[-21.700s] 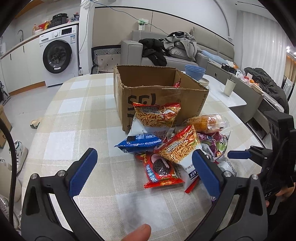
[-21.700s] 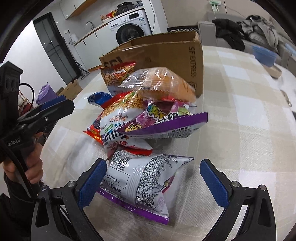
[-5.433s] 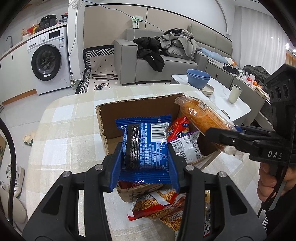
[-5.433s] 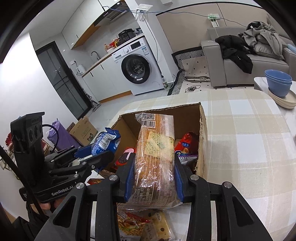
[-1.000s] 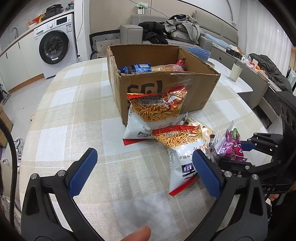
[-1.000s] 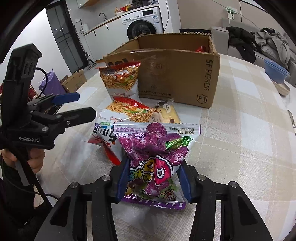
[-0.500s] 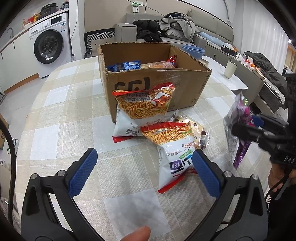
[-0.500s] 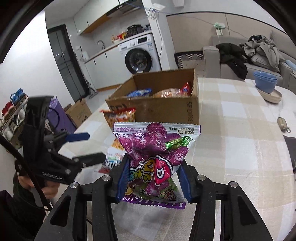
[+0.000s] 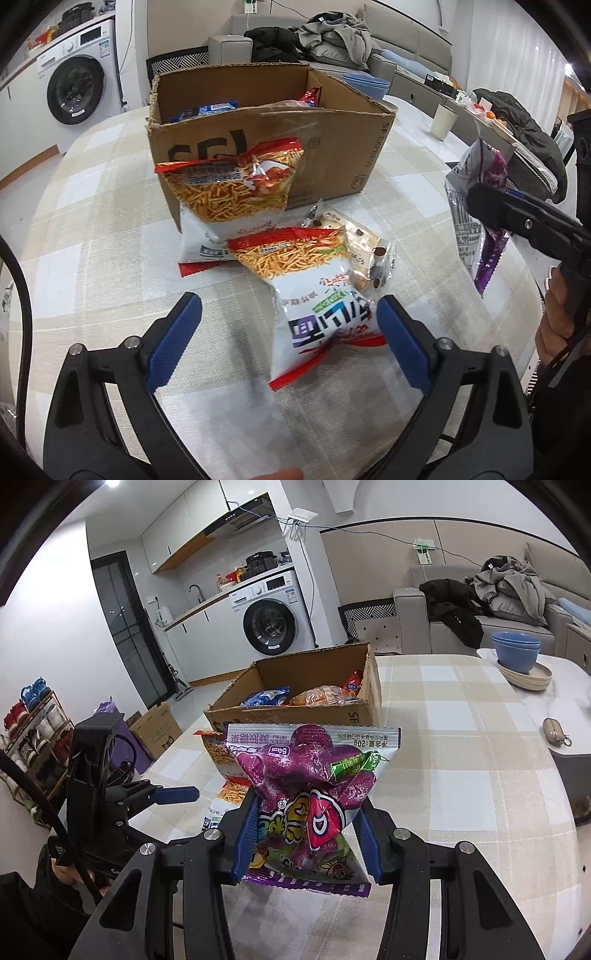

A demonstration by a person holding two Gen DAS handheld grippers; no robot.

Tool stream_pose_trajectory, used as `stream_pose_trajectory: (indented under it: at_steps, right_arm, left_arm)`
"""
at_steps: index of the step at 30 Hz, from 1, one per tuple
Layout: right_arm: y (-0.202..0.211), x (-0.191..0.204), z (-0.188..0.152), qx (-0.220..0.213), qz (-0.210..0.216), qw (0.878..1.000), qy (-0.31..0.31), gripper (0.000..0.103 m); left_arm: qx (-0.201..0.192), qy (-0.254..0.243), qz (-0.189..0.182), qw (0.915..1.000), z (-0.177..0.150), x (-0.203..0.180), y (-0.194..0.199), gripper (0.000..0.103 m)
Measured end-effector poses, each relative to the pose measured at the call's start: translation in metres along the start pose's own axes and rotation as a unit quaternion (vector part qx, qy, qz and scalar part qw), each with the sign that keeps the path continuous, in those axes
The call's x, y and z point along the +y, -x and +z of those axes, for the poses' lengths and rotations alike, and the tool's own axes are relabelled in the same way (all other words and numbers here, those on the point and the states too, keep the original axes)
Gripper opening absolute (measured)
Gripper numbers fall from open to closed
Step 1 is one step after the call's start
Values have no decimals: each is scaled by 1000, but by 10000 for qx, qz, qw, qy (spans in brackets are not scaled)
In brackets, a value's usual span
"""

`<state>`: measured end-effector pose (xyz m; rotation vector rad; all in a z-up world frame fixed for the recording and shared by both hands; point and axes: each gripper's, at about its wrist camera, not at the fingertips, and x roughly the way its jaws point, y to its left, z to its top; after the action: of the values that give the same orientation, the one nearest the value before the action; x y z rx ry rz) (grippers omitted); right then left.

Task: Organize snacks
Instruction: 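Grasp the red-and-white noodle snack bag with left tool while right tool holds candy bag, then carry the noodle bag and candy bag into the box and open both tools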

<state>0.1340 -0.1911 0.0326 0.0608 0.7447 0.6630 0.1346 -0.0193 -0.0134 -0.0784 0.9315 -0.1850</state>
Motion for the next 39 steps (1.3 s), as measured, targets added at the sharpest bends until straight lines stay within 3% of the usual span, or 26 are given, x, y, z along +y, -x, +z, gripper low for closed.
stream_pose_trajectory:
  at_steps: [7, 11, 13, 23, 39]
  right_arm:
    - [1, 1, 0, -18, 17, 10000, 27, 49]
    - [1, 3, 0, -35, 23, 10000, 49, 49]
    - [2, 4, -1, -44, 24, 10000, 68, 49]
    - [1, 0, -1, -50, 3, 10000, 34, 49]
    - [4, -1, 0, -137, -1, 9999, -16, 49]
  left_arm:
    - [-3, 209, -332, 9992, -3, -3, -11, 84]
    - [31, 382, -524, 9979, -4, -4, -18, 73]
    - [83, 380, -521, 9979, -4, -6, -23, 66]
    - [-11, 243, -531, 9983, -9, -14, -21, 52]
    - [-348, 132, -667, 9971, -7, -21, 7, 50]
